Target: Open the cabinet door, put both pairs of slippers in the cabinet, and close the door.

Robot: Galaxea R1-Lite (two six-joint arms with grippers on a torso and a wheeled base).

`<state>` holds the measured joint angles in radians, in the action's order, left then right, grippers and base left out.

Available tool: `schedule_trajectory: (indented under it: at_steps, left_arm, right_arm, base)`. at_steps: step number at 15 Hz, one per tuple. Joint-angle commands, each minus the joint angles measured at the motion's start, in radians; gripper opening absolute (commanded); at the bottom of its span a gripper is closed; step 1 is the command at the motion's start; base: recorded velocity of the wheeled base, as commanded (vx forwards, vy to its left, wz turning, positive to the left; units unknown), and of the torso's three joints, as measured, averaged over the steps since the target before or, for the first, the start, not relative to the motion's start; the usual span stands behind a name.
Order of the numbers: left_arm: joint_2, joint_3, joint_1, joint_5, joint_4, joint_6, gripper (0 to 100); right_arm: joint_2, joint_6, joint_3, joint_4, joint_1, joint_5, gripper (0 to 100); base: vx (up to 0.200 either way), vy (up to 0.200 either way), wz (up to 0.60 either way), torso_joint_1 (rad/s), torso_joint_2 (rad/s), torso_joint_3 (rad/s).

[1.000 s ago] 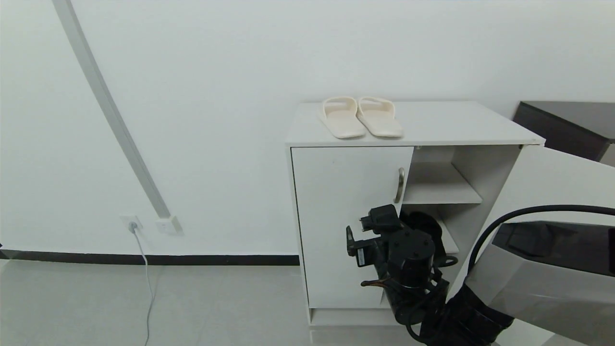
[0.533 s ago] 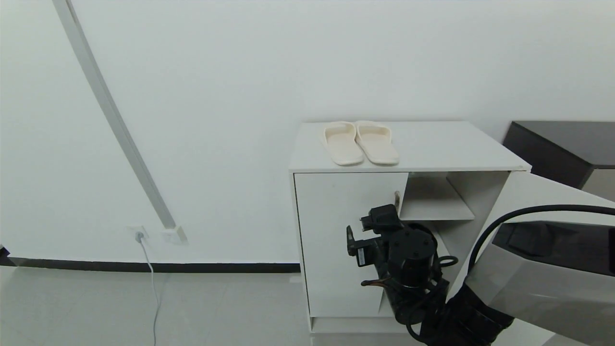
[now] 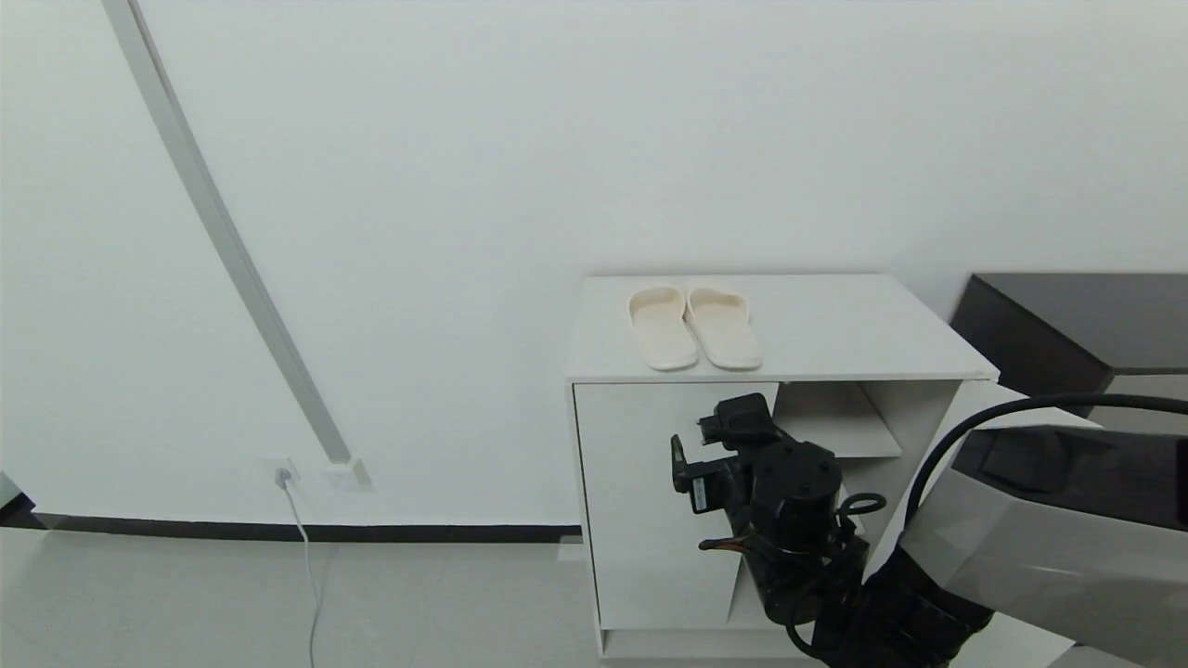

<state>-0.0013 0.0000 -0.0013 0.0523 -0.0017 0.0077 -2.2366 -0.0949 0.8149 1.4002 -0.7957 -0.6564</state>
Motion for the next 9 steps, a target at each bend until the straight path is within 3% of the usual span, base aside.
schedule_trajectory:
  at_steps: [1, 9]
  left_arm:
    - [0.001, 0.000, 0.000, 0.000, 0.000, 0.000, 0]
    - [0.001, 0.000, 0.000, 0.000, 0.000, 0.000, 0]
  right_arm:
    - [0.000, 0.000, 0.000, 0.000, 0.001, 0.000, 100]
    - [0.002, 0.000, 0.006, 0.006, 0.035, 0.047, 100]
  base:
    - [0.000, 0.000, 0.00, 0.232, -0.51, -0.286]
    - [0.000, 0.000, 0.00, 0.179, -0.39, -0.215]
